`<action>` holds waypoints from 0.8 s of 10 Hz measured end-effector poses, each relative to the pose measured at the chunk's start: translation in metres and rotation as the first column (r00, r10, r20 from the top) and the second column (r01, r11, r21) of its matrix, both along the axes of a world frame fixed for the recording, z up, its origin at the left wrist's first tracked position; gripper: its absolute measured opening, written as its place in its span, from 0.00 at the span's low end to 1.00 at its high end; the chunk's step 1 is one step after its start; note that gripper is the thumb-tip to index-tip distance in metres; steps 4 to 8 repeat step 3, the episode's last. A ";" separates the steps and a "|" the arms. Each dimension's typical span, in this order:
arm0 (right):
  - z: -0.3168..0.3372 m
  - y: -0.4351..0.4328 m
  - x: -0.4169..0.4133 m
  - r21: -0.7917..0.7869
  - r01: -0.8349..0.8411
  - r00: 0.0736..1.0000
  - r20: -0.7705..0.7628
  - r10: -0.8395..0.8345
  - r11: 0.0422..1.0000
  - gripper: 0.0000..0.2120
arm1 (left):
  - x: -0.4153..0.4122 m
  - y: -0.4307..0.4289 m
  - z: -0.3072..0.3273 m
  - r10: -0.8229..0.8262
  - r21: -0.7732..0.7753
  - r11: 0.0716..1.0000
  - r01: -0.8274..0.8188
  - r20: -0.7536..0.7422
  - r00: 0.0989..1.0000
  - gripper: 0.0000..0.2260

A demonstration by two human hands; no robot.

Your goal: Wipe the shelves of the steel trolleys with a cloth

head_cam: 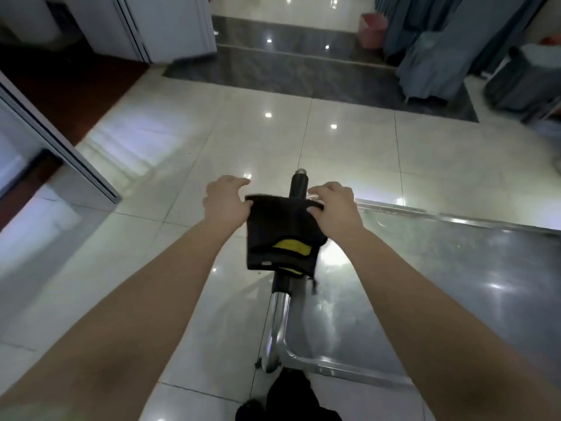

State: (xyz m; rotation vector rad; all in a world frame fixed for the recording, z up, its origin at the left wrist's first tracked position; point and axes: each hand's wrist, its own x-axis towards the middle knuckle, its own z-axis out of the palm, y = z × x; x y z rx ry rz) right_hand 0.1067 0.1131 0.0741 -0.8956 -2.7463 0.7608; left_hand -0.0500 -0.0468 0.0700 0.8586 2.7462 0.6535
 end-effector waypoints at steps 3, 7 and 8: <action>-0.036 0.019 -0.005 -0.009 0.036 0.997 -0.064 -0.037 0.999 0.19 | 0.003 0.041 -0.030 -0.243 -0.111 0.967 0.229 -0.134 0.961 0.18; -0.036 0.019 -0.005 -0.009 0.036 0.997 -0.064 -0.037 0.999 0.19 | 0.003 0.041 -0.030 -0.243 -0.111 0.967 0.229 -0.134 0.961 0.18; -0.036 0.019 -0.005 -0.009 0.036 0.997 -0.064 -0.037 0.999 0.19 | 0.003 0.041 -0.030 -0.243 -0.111 0.967 0.229 -0.134 0.961 0.18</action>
